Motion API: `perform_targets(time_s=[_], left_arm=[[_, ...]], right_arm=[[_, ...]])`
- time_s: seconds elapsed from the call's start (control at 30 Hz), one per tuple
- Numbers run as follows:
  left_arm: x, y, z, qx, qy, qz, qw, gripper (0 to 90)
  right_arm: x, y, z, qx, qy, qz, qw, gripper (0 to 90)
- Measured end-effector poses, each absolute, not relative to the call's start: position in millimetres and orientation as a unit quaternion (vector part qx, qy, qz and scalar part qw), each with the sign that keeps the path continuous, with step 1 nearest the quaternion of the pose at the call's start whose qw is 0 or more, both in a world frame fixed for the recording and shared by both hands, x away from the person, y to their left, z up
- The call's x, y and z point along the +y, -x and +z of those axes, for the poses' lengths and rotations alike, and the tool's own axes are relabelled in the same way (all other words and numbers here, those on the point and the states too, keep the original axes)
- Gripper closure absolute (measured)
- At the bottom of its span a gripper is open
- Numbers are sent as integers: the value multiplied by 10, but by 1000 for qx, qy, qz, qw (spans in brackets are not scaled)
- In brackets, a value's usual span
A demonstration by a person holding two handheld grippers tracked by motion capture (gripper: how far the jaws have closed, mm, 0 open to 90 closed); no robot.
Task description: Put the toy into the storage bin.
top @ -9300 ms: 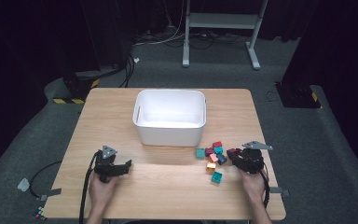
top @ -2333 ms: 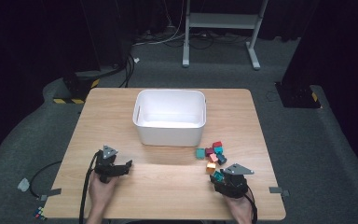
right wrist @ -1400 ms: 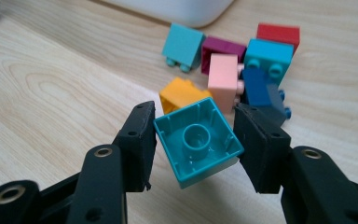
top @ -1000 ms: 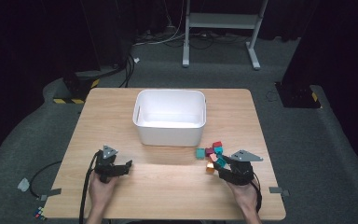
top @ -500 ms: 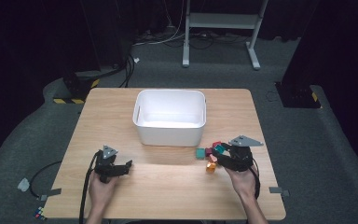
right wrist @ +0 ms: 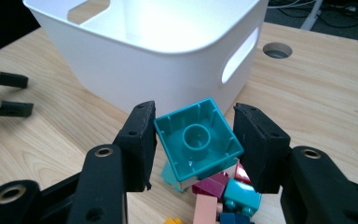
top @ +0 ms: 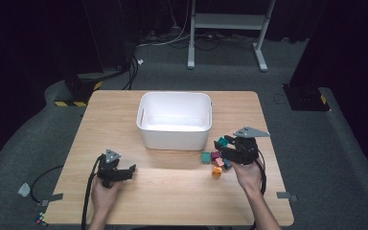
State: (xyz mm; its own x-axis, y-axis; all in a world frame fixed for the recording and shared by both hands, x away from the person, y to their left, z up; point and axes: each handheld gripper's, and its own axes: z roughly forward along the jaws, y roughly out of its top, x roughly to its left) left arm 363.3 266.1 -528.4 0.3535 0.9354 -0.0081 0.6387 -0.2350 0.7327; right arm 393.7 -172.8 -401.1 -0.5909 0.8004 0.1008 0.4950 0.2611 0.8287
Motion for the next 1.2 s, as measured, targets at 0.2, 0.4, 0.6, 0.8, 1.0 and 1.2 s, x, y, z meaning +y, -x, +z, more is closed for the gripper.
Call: perform_targets(time_s=[0.2,0.4,0.6,0.8,1.0,1.2], left_arm=[[2662,-3633,-5284,522,-753,224,331,147],[2662,-3633,-5284,522,-754,224,331,147],[2661,-3633,-5284,522,-753,224,331,147],[2661,-3633,-5284,522,-754,224,331,146],[2661,-3632,-5284,522,-754,224,330,146],[2661,-3632,-5284,522,-754,224,330,146]], right_arm=[[-1695,-3987,-3871,776,-411,443,181,503],[-1647,-4052,-3765,778,-409,443,178,503],[-1566,-4159,-3669,778,-403,447,178,502],[-1448,-4286,-3585,782,-399,444,181,502],[-1315,-4416,-3504,784,-394,444,181,502],[-1181,-4569,-3442,784,-393,446,177,500]])
